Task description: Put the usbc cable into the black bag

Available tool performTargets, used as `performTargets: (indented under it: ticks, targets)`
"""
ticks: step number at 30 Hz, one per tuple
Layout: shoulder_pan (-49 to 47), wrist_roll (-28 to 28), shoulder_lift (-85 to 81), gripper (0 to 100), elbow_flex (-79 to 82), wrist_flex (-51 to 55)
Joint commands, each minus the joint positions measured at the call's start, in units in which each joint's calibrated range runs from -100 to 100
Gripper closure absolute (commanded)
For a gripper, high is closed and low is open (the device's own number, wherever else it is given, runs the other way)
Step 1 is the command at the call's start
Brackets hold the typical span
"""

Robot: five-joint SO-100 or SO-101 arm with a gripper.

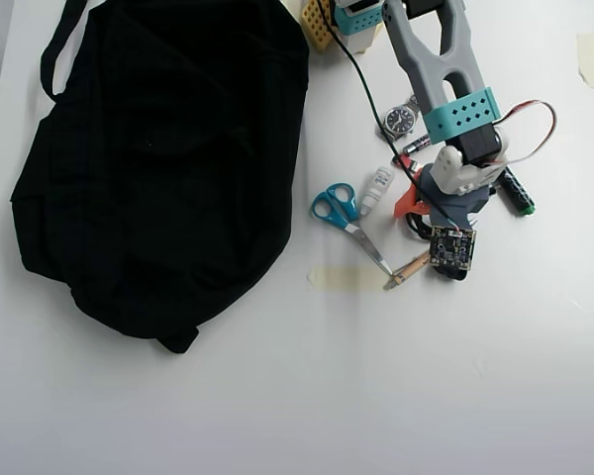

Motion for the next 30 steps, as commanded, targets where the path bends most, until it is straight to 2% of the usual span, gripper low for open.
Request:
performTargets:
  ticks: [1, 6, 8, 21, 30]
  targets:
    - [-0.5, 0.0, -0.1, 78, 0.5, -0.8]
    - [-0.4, 0.1, -0.2, 99, -0.4, -0.8]
    - [-0.7, 0.1, -0.2, 97, -0.3, -0.8]
    - [-1.1, 0.0, -2.7, 98, -2.2, 0.1]
    - [-0.7, 1.3, -9.0, 98, -9.2, 10.8]
